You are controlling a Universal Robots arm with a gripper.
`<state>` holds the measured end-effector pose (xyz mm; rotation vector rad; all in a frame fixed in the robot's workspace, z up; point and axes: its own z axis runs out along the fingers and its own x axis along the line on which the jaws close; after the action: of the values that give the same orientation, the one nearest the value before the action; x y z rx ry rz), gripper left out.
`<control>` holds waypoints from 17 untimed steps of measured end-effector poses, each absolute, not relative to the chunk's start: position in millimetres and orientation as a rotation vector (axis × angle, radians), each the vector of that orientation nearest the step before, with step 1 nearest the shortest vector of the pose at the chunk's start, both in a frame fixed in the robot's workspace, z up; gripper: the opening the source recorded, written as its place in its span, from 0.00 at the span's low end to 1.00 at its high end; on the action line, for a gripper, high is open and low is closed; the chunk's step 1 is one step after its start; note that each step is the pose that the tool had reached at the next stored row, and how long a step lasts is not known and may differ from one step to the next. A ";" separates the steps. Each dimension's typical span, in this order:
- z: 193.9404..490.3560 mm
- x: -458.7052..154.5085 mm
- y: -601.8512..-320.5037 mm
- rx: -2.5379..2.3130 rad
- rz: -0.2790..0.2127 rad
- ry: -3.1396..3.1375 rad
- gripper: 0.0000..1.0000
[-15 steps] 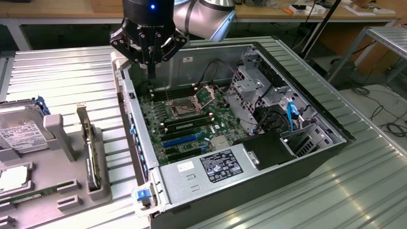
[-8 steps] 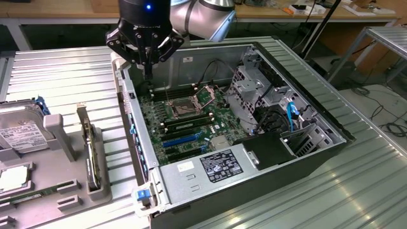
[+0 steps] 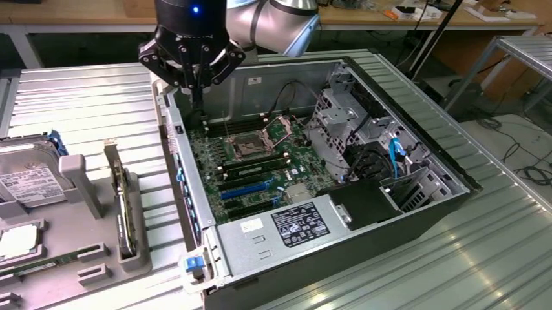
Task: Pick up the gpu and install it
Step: 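Reach for the gpu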
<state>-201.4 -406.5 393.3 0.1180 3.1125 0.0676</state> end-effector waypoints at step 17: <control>393.3 -216.1 -407.7 0.118 0.068 3.113 0.11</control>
<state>-216.1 -407.7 393.3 0.1180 3.1125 0.0676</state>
